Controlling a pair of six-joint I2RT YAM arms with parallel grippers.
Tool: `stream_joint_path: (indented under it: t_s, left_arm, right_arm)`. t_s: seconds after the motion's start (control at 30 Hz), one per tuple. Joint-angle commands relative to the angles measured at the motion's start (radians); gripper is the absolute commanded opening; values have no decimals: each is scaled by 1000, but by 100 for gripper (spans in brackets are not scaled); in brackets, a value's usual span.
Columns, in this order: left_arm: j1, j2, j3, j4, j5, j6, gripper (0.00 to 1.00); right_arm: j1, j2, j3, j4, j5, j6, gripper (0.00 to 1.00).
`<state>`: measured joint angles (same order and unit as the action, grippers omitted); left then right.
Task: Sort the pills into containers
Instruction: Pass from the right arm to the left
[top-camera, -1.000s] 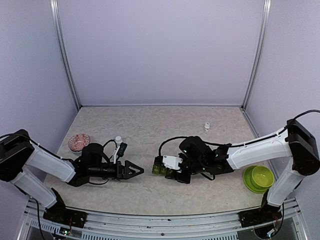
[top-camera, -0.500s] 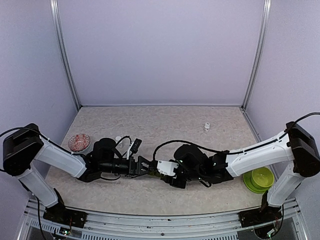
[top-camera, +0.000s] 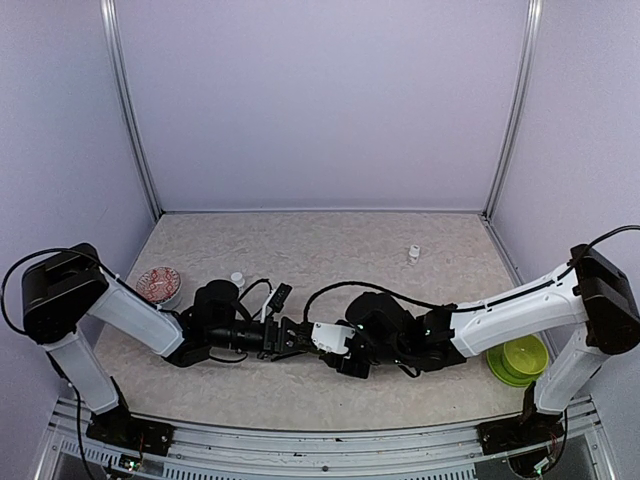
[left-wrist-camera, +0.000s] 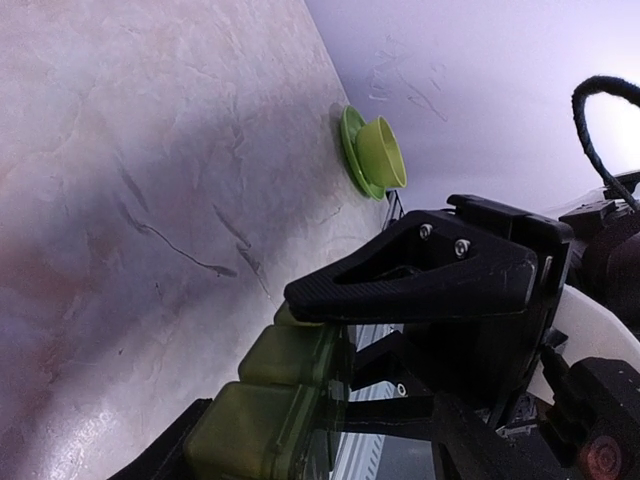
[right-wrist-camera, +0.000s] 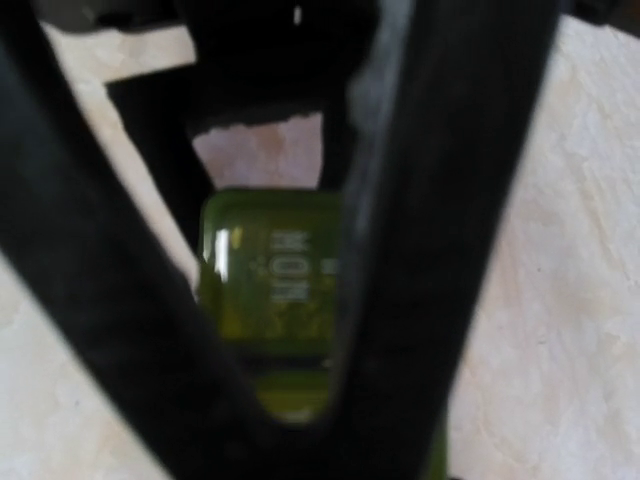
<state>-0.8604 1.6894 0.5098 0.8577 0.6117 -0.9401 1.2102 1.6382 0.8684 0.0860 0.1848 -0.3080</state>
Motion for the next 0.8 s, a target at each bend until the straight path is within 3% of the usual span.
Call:
stream_joint_path:
  t_s: [0.0, 0.67, 0.77]
  left_arm:
    - [-6, 28, 25, 70, 38, -22, 68]
    - [-4, 83, 29, 126, 58, -52, 29]
    - [-3, 86, 28, 132, 60, -54, 27]
  right_arm:
    - [14, 17, -6, 38, 23, 8, 41]
    - [26, 26, -5, 45, 43, -4, 42]
    - [26, 25, -5, 44, 45, -5, 43]
